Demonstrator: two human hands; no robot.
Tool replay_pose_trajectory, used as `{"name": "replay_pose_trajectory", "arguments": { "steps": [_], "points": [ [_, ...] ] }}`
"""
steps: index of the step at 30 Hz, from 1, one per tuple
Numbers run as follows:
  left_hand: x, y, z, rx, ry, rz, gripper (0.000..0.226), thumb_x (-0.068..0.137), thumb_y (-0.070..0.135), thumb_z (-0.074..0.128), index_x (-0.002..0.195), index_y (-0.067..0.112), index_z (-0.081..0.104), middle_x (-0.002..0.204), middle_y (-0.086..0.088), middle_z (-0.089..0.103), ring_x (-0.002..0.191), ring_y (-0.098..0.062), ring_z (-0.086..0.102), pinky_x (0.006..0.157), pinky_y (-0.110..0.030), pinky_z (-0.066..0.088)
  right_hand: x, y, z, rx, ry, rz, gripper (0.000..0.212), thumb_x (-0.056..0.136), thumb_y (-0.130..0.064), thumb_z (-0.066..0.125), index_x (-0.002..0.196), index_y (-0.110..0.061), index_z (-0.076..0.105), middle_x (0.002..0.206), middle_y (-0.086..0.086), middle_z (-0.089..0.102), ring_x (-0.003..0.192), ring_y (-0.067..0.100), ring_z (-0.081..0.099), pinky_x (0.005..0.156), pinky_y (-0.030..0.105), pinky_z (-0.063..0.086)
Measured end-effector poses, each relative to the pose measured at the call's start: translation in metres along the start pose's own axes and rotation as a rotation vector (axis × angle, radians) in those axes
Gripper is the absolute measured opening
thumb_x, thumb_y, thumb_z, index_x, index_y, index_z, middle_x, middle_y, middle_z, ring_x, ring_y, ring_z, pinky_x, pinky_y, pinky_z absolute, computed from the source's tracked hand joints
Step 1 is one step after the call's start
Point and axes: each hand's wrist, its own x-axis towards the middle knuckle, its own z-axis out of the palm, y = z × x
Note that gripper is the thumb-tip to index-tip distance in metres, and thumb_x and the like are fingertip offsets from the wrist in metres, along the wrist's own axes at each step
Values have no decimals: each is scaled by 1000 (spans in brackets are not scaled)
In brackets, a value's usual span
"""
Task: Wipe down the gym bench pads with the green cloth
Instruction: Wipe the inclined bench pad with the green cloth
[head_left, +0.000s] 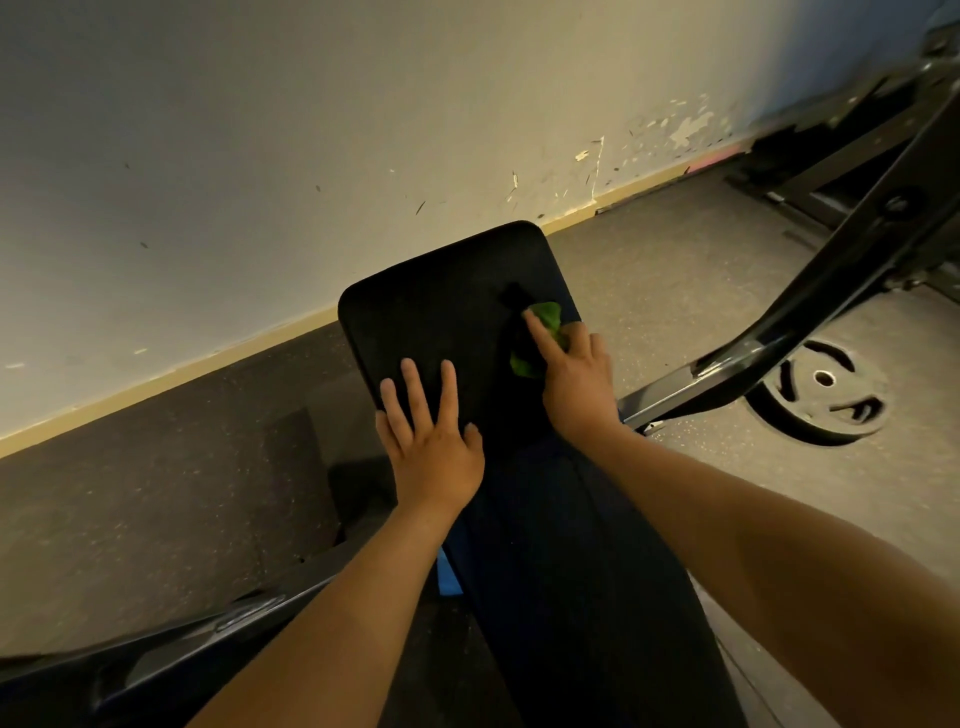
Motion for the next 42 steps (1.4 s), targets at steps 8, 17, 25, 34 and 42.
{"name": "replay_pose_trajectory", "arguments": {
  "steps": [8,17,25,34,42],
  "points": [
    [2,5,-5,-10,-113,-29,80,104,39,34,151,39,-31,149,-4,-53,138,-34,-47,115,-53,-22,-22,19,11,184,12,432,76,93,-11,53,158,-28,16,131,15,36,116,34,37,104,45,36],
    [1,6,-8,-3,-156,-23,79,105,40,33,148,44,-33,146,-4,-56,135,-34,-50,114,-54,-24,6,-31,0,-38,-47,-126,78,89,-16,51,158,-25,14,129,12,39,108,31,39,91,42,35],
    [-3,0,-7,3,-155,17,71,107,44,27,150,44,-30,147,-1,-55,135,-31,-50,116,-52,-23,-47,7,15,133,-45,280,76,97,-18,45,158,-35,4,136,10,34,118,30,35,101,44,32],
    [-4,-10,0,-10,-119,57,68,107,48,26,152,45,-25,149,1,-54,135,-26,-52,116,-52,-20,-22,29,-2,202,24,341,69,95,-11,49,157,-25,21,135,12,37,116,31,37,106,46,36],
    [-7,-8,7,-62,-55,35,68,107,44,30,154,46,-19,153,3,-49,139,-26,-47,120,-59,-8,-66,-31,28,221,19,336,80,89,-8,50,158,-24,14,137,13,36,112,31,36,102,41,36]
  ]
}}
